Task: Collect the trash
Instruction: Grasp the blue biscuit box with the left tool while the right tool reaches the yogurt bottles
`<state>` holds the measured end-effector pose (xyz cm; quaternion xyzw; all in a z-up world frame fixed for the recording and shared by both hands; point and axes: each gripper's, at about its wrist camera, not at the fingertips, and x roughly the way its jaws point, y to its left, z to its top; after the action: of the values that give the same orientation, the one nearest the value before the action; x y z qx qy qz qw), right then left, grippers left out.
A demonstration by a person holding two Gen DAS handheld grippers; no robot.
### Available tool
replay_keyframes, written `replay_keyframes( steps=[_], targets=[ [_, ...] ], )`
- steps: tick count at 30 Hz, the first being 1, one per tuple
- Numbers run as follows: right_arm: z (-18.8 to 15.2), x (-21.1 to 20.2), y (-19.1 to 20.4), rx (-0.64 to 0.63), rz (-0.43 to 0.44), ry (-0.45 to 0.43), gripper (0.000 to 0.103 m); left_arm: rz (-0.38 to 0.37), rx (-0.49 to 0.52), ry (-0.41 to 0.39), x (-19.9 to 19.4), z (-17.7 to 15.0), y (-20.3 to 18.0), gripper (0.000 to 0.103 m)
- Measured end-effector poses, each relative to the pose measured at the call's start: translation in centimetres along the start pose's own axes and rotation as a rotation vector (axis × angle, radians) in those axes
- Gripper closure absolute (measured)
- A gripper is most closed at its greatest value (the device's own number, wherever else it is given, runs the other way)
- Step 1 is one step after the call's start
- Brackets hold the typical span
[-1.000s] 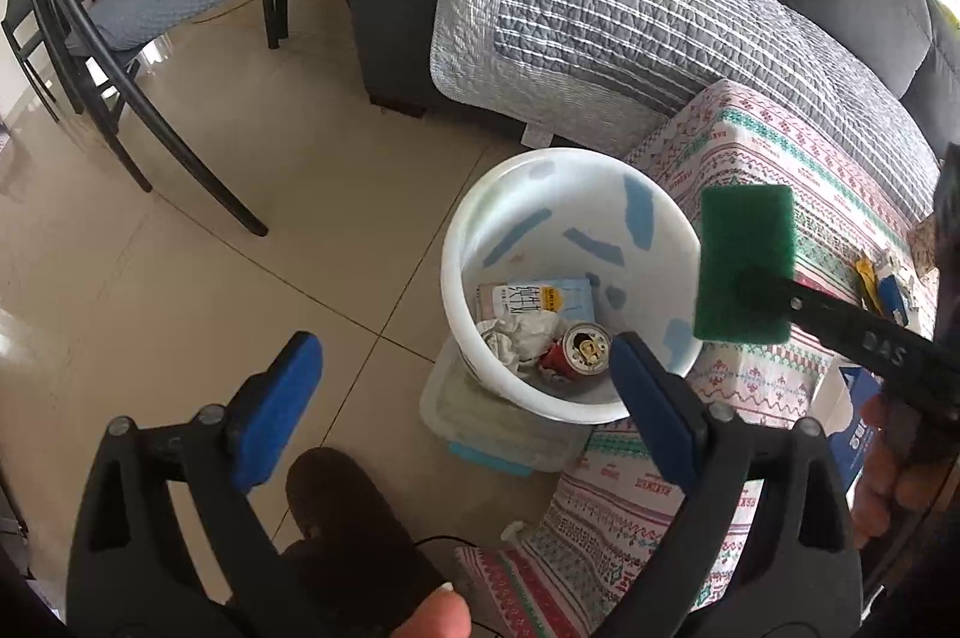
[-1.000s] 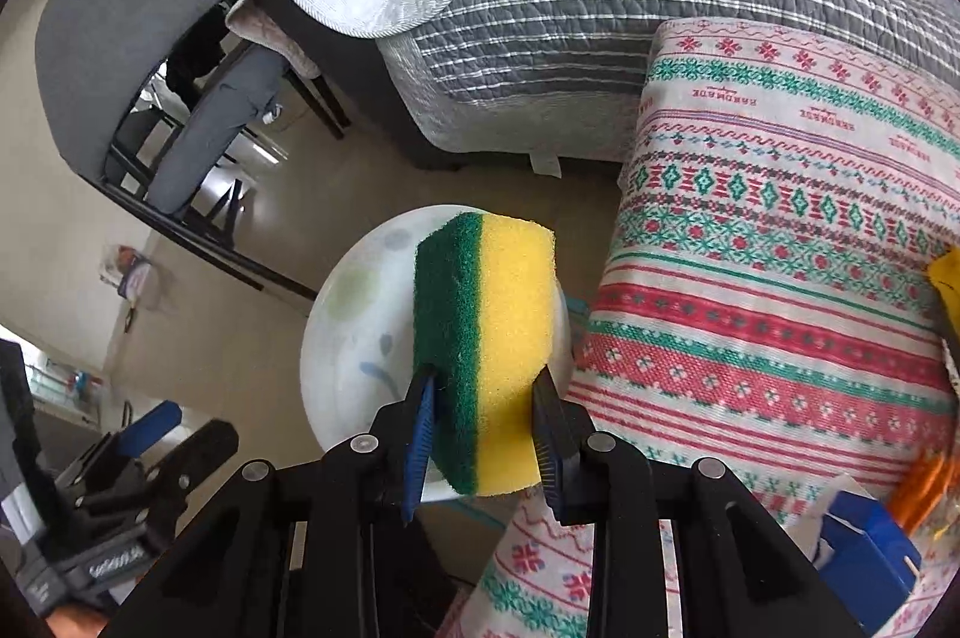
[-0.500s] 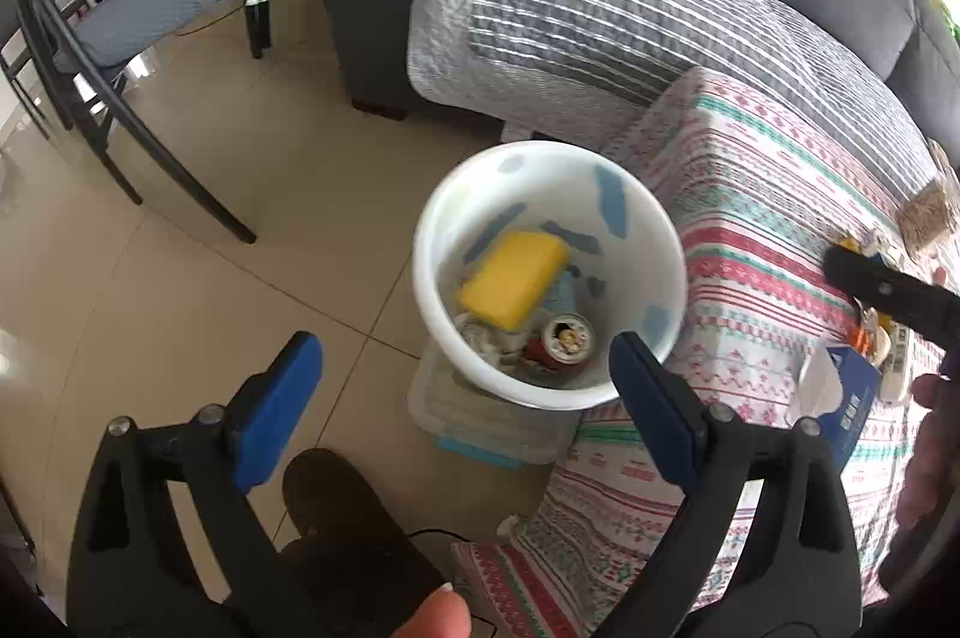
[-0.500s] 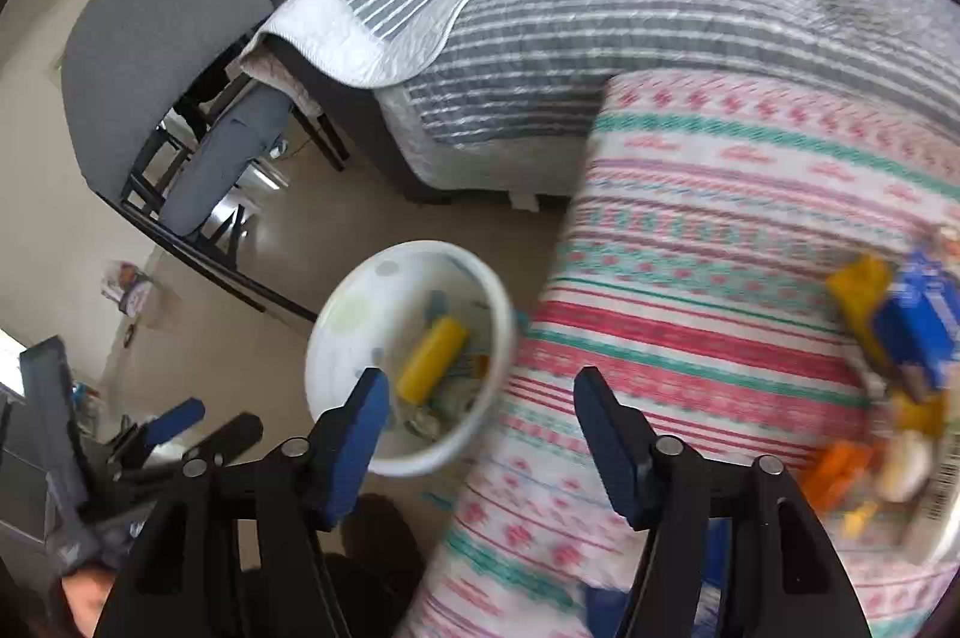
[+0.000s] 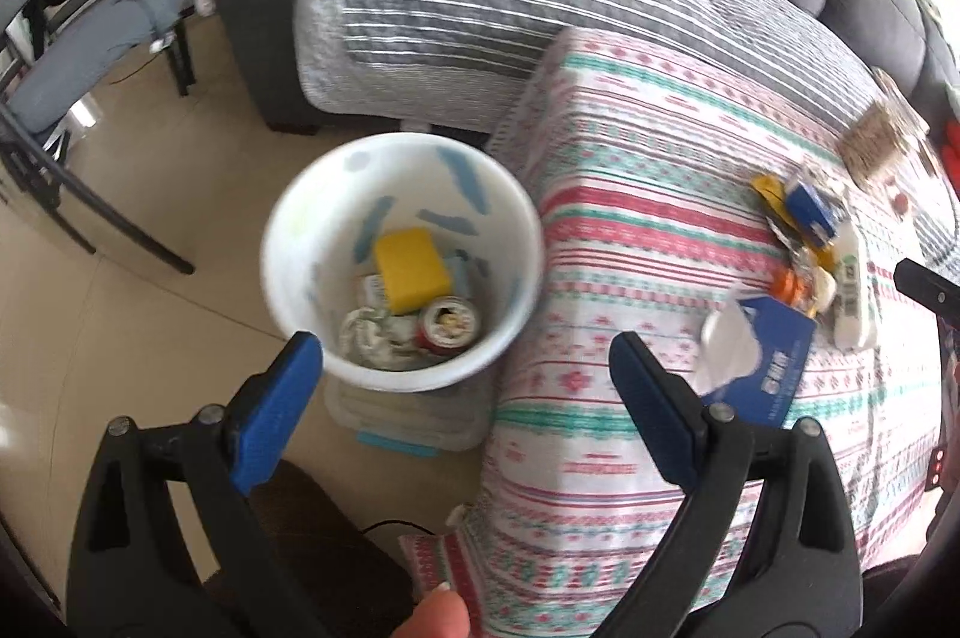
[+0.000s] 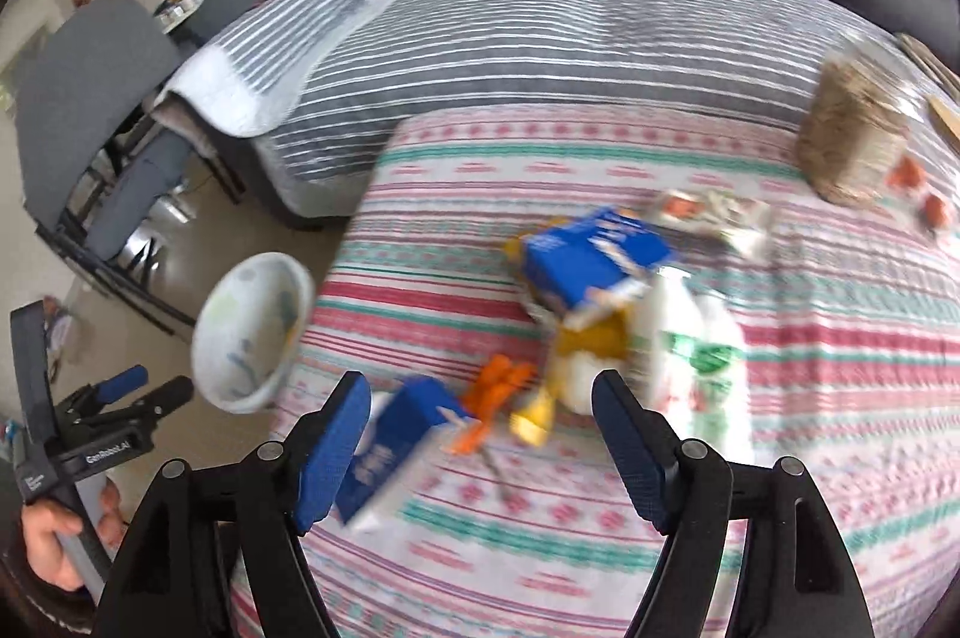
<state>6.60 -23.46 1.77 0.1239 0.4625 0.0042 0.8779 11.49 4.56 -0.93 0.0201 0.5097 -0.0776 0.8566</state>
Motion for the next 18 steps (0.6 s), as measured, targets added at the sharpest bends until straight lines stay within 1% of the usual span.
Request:
replay_keyframes(
  steps=[5,8,15,18],
  targets=[
    [-0.5,-0.4,-4.2,0.078,-0.036,0.012,0.025,-0.048,0.052,0.029,0.7,0.0,-3.9,0.007],
    [-0.7,-0.3,-5.9,0.110,-0.053,0.032,0.025,-0.079,0.088,0.048,1.2,0.4,-6.3,0.007],
    [-1.1,-0.1,-8.7,0.171,-0.088,0.064,0.025,-0.152,0.160,0.102,2.9,0.6,-10.7,0.007],
    [-1.3,-0.1,-9.6,0.189,-0.100,0.072,0.025,-0.208,0.169,0.137,3.6,0.5,-12.2,0.007]
  ],
)
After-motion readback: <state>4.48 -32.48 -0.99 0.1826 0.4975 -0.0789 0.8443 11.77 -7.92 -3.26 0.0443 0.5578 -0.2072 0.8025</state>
